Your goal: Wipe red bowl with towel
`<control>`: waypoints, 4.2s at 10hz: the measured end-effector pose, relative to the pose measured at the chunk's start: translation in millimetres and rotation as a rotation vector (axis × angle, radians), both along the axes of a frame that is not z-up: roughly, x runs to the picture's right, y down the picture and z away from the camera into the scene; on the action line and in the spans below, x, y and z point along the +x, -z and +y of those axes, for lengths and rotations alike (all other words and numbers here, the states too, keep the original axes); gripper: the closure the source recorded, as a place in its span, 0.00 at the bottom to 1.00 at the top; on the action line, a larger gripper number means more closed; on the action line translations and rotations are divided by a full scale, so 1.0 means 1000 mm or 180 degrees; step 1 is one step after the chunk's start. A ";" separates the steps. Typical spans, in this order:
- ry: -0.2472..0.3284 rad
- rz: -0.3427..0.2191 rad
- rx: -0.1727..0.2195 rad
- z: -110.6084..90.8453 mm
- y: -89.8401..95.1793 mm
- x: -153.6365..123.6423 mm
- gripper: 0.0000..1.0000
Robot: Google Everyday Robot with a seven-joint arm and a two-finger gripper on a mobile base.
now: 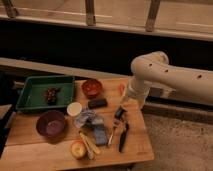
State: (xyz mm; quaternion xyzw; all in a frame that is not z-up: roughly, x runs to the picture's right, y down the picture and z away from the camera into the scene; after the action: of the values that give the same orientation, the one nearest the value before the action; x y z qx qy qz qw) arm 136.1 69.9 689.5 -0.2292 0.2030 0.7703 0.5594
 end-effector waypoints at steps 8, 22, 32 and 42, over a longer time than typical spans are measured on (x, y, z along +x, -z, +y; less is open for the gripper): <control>-0.0003 0.0003 0.0000 0.000 0.000 0.001 0.35; -0.0002 0.0002 -0.0001 0.000 0.000 0.000 0.35; 0.0819 -0.0911 -0.0254 0.005 -0.016 -0.138 0.35; 0.1519 -0.1617 -0.0440 0.033 -0.050 -0.209 0.35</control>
State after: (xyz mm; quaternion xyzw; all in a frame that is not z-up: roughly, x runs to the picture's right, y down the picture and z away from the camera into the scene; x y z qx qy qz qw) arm -73.3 103.3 739.6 -0.3969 0.1569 0.5208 0.7393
